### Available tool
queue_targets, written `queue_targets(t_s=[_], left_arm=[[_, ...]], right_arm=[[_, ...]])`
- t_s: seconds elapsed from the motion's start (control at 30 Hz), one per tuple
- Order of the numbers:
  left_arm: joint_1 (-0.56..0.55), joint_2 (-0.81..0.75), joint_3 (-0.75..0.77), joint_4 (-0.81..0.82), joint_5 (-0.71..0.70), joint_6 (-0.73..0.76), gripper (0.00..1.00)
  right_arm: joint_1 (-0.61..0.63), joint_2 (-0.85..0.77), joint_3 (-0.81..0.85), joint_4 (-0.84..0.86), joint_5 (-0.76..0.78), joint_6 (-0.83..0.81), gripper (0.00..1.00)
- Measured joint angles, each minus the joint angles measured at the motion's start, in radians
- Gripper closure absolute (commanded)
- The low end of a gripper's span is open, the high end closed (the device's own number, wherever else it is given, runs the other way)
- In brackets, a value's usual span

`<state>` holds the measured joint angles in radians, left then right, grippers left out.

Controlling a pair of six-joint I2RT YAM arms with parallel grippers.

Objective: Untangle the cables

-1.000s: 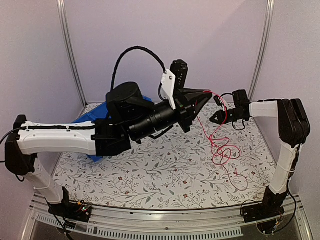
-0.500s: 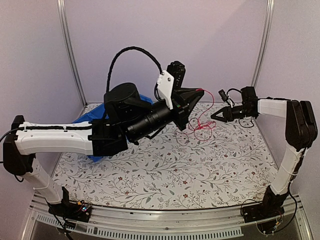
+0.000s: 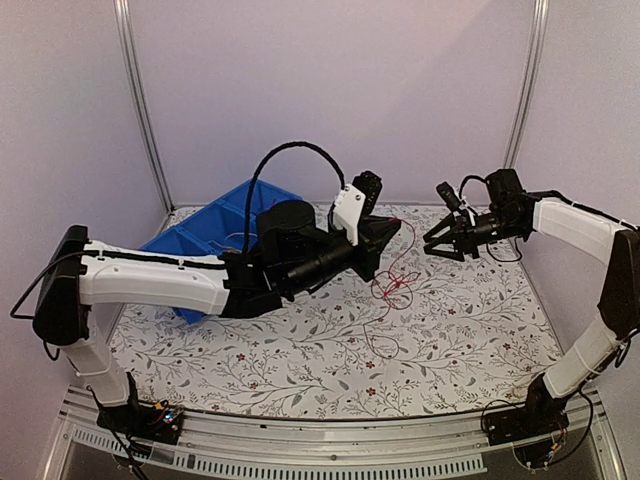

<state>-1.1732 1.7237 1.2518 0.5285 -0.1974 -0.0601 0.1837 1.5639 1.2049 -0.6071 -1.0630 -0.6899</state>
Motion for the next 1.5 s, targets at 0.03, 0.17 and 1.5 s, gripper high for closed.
queue_targets(t_s=[0.03, 0.17, 1.5], left_arm=[[0.017, 0.018, -0.018, 0.019, 0.004, -0.020, 1.00], [0.090, 0.108, -0.089, 0.087, 0.025, -0.104, 1.00], [0.263, 0.406, -0.173, 0.154, 0.143, -0.402, 1.00]], right_arm=[[0.003, -0.006, -0.018, -0.002, 0.021, -0.020, 0.50], [0.026, -0.007, -0.077, -0.005, 0.095, -0.074, 0.51], [0.509, 0.247, -0.105, 0.175, 0.672, -0.294, 0.54]])
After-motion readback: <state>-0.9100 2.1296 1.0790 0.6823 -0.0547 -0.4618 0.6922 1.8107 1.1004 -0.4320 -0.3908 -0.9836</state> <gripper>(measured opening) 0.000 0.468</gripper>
